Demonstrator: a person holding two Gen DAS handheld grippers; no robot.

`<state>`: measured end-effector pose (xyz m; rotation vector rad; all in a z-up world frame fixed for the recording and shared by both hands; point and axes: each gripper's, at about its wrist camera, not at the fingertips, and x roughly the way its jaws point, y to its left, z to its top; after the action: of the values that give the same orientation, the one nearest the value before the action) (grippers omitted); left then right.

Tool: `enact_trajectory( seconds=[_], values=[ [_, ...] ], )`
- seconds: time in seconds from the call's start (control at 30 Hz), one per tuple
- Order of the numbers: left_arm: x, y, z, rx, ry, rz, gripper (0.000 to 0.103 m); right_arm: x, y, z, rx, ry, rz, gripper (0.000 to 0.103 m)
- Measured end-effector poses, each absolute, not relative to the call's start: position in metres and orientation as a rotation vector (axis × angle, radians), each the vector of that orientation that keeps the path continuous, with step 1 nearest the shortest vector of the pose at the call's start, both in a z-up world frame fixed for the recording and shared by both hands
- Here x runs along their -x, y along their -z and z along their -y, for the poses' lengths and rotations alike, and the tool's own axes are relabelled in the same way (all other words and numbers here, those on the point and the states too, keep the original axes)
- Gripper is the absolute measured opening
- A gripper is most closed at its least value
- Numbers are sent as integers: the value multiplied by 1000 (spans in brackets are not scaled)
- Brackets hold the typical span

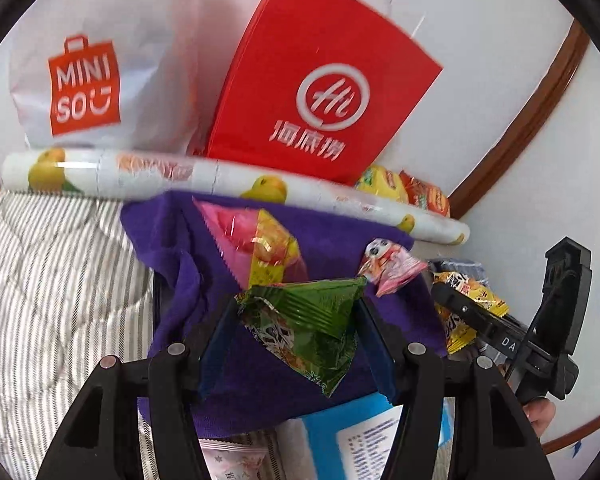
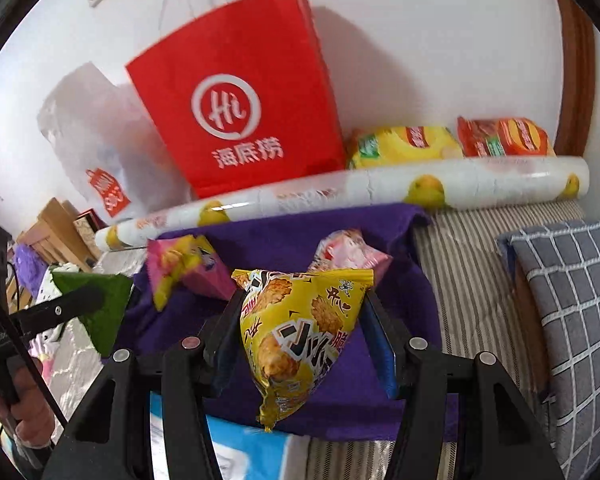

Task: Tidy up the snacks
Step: 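Carry both packets onto the purple towel and open both grippers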

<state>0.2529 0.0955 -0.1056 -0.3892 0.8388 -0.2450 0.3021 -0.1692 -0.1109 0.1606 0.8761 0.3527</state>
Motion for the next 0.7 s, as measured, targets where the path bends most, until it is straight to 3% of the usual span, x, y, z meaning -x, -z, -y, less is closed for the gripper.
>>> enact_trajectory(
  seconds=[0.7],
  values=[
    [-263, 146, -102, 448, 233, -903, 59, -321, 162, 168, -142, -279, -1000, 56]
  ],
)
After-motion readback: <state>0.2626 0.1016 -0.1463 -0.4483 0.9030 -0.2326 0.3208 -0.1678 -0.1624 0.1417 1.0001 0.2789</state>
